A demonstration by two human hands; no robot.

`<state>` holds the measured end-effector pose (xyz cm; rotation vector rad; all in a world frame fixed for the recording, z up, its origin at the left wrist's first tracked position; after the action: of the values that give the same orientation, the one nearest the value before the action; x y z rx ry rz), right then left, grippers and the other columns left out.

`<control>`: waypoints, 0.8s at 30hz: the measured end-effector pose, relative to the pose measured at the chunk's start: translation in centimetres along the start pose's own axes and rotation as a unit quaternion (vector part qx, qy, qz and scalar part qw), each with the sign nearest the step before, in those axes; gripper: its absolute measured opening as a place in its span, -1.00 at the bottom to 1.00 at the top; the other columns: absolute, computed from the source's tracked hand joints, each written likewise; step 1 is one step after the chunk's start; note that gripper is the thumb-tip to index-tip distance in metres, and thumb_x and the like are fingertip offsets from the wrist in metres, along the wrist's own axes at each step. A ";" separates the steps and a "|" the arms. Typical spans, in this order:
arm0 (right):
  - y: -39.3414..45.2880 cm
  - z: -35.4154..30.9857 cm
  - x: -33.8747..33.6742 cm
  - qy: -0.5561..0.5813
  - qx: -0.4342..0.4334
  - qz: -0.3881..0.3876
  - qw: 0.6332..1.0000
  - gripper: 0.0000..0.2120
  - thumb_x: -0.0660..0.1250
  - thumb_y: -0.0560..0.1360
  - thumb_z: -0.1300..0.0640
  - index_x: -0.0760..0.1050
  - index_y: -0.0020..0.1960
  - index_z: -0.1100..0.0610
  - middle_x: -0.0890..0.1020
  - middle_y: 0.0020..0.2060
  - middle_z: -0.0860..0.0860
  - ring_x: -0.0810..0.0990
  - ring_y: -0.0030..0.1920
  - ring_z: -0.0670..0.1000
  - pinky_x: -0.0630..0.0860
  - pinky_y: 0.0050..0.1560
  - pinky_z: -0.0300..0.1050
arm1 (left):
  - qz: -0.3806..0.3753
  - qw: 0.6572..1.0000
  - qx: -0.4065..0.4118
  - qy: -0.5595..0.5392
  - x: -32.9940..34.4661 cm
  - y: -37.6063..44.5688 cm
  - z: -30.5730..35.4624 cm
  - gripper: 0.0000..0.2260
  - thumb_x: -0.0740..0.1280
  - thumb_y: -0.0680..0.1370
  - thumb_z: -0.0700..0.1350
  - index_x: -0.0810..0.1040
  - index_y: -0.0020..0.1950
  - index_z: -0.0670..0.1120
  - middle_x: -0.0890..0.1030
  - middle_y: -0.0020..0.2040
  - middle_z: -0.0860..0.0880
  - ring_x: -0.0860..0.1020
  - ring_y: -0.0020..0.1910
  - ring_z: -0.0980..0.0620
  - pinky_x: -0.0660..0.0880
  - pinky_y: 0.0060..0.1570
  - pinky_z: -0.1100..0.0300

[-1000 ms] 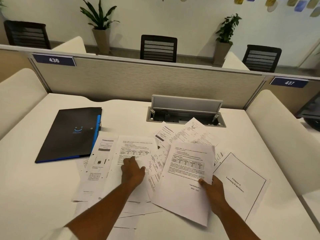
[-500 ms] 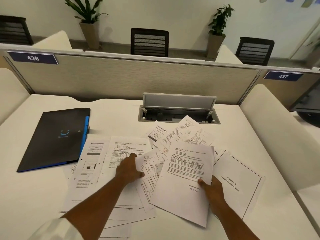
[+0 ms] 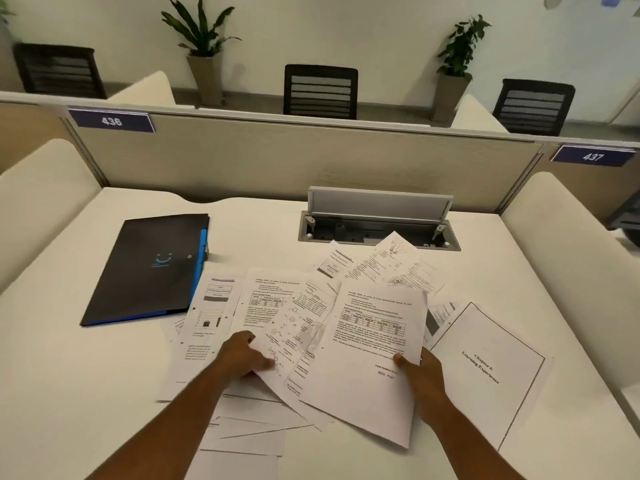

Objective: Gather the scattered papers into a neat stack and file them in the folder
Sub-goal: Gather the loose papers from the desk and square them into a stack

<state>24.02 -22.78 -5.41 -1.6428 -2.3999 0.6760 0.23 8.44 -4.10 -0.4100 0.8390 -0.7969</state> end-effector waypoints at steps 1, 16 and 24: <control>-0.3 0.0 0.7 -0.001 0.001 -0.005 1.000 -0.71 0.43 0.54 0.31 0.59 0.25 0.13 0.74 0.06 0.10 0.74 0.00 0.21 0.65 0.10 0.30 | -0.025 0.999 -0.008 0.021 -0.2 -0.7 -0.5 -0.43 0.66 0.20 -0.08 0.46 0.09 -0.05 0.54 0.03 0.03 0.52 -0.02 0.03 0.50 -0.25 0.27; -3.3 0.3 6.8 -0.018 0.017 -0.060 0.998 -0.73 0.43 0.53 0.33 0.63 0.20 0.12 0.77 0.01 0.03 0.76 -0.05 0.12 0.70 -0.05 0.05 | -0.149 0.986 -0.052 -0.051 1.4 -3.2 -2.4 -0.76 0.22 0.62 0.01 0.51 0.04 -0.15 0.66 -0.01 -0.18 0.65 -0.07 -0.14 0.61 0.00 -0.02; -3.9 -0.4 7.9 -0.067 -0.020 -0.048 0.996 -0.66 0.36 0.53 0.38 0.53 0.25 0.11 0.69 0.15 0.08 0.67 0.14 0.15 0.59 0.25 0.22 | -0.064 0.994 0.062 -0.057 1.4 -2.0 -0.3 -0.64 0.38 0.51 0.14 0.42 0.17 -0.02 0.53 0.12 0.01 0.54 0.04 0.03 0.53 -0.15 0.16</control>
<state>17.88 -16.55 -4.26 -1.5309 -2.5818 0.7495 -0.36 6.02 -3.79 -0.3981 0.6570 -0.9311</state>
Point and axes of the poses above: each hand's wrist, its own y-axis towards the middle knuckle, its own x-axis out of the palm, z = x × y, the point moved 6 cm from there along y, towards the middle knuckle
